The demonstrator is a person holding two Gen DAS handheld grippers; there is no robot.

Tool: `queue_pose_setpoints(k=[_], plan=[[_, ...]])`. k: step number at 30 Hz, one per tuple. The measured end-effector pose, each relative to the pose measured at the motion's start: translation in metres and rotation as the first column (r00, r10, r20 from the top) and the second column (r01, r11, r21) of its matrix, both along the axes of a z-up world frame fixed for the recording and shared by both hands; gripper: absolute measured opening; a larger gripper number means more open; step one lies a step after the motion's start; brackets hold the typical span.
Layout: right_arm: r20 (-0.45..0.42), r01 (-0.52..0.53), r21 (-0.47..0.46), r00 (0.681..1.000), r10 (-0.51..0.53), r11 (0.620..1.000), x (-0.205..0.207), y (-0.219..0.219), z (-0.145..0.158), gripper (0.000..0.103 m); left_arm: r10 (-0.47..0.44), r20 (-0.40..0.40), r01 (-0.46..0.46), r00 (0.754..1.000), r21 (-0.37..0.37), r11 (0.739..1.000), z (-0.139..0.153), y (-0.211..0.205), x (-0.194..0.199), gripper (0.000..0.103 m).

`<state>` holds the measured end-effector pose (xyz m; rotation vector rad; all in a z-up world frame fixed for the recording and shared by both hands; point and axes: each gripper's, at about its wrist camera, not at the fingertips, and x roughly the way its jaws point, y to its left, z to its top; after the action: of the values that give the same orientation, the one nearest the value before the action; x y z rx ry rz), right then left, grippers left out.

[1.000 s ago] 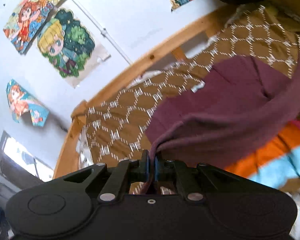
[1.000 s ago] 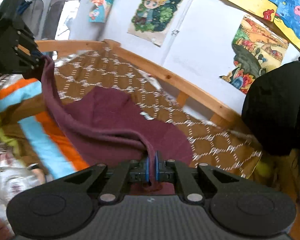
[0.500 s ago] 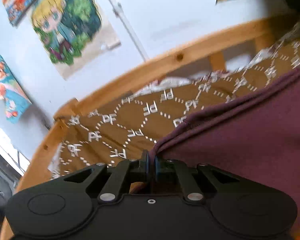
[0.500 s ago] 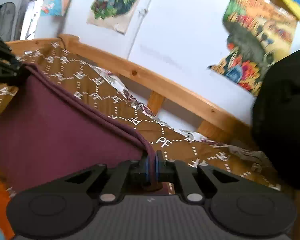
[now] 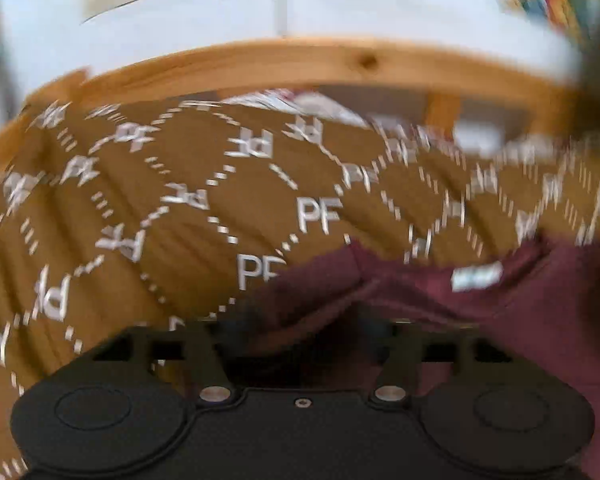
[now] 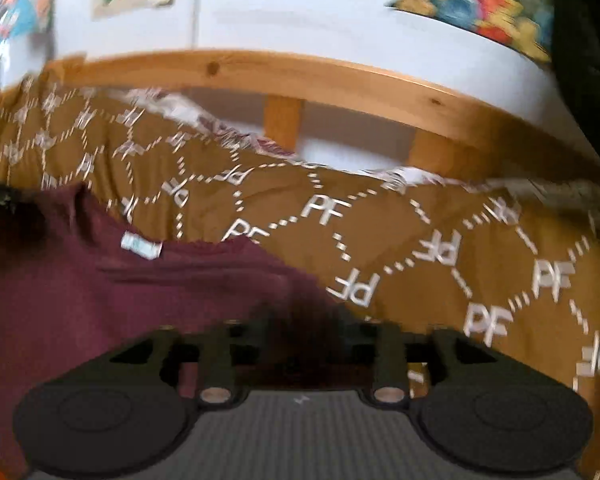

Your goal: Fold small clothes

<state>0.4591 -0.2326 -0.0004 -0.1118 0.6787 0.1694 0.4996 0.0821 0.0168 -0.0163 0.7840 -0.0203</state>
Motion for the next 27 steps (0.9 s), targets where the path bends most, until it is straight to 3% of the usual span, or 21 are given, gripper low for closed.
queue_pose_setpoints(k=[1, 2, 7, 11, 14, 18, 21, 23, 27], plan=[[0.015, 0.023, 0.03, 1.0, -0.023, 0.999, -0.007, -0.006, 0.001, 0.078, 0.031, 0.016, -0.03, 0.999, -0.03, 0.999, 0.005, 0.005, -0.007, 0.096], [0.022, 0.039, 0.054, 0.999, -0.04, 0.998, -0.013, -0.011, 0.004, 0.08, 0.068, 0.036, -0.066, 0.997, -0.052, 0.996, 0.009, 0.01, -0.013, 0.101], [0.025, 0.162, 0.287, 0.984, -0.177, 0.944, -0.074, -0.03, 0.014, 0.096, 0.162, 0.068, -0.157, 0.984, -0.078, 0.985, 0.022, 0.027, -0.056, 0.102], [0.032, 0.186, 0.431, 0.975, -0.221, 0.883, -0.134, -0.028, 0.003, 0.102, 0.14, 0.068, -0.137, 0.988, -0.045, 0.99, 0.013, 0.032, -0.102, 0.102], [0.084, 0.193, 0.457, 0.963, -0.258, 0.868, -0.175, -0.019, -0.002, 0.102, 0.103, 0.093, -0.101, 0.99, -0.029, 0.994, -0.002, 0.031, -0.143, 0.102], [0.147, 0.141, 0.38, 0.967, -0.21, 0.914, -0.189, -0.008, -0.001, 0.102, 0.03, 0.115, -0.029, 0.993, -0.012, 1.0, -0.024, 0.022, -0.179, 0.102], [0.162, 0.117, 0.374, 0.969, -0.189, 0.92, -0.177, -0.004, -0.001, 0.09, -0.012, 0.156, 0.005, 0.988, 0.046, 0.999, -0.03, 0.014, -0.182, 0.102], [0.165, 0.131, 0.384, 0.964, -0.208, 0.914, -0.169, -0.003, -0.007, 0.081, -0.022, 0.167, 0.012, 0.986, 0.063, 0.998, -0.029, 0.013, -0.176, 0.097], [0.139, 0.21, 0.397, 0.948, -0.285, 0.894, -0.145, -0.01, -0.021, 0.053, -0.01, 0.153, 0.008, 0.988, 0.014, 1.0, -0.031, 0.021, -0.158, 0.078]])
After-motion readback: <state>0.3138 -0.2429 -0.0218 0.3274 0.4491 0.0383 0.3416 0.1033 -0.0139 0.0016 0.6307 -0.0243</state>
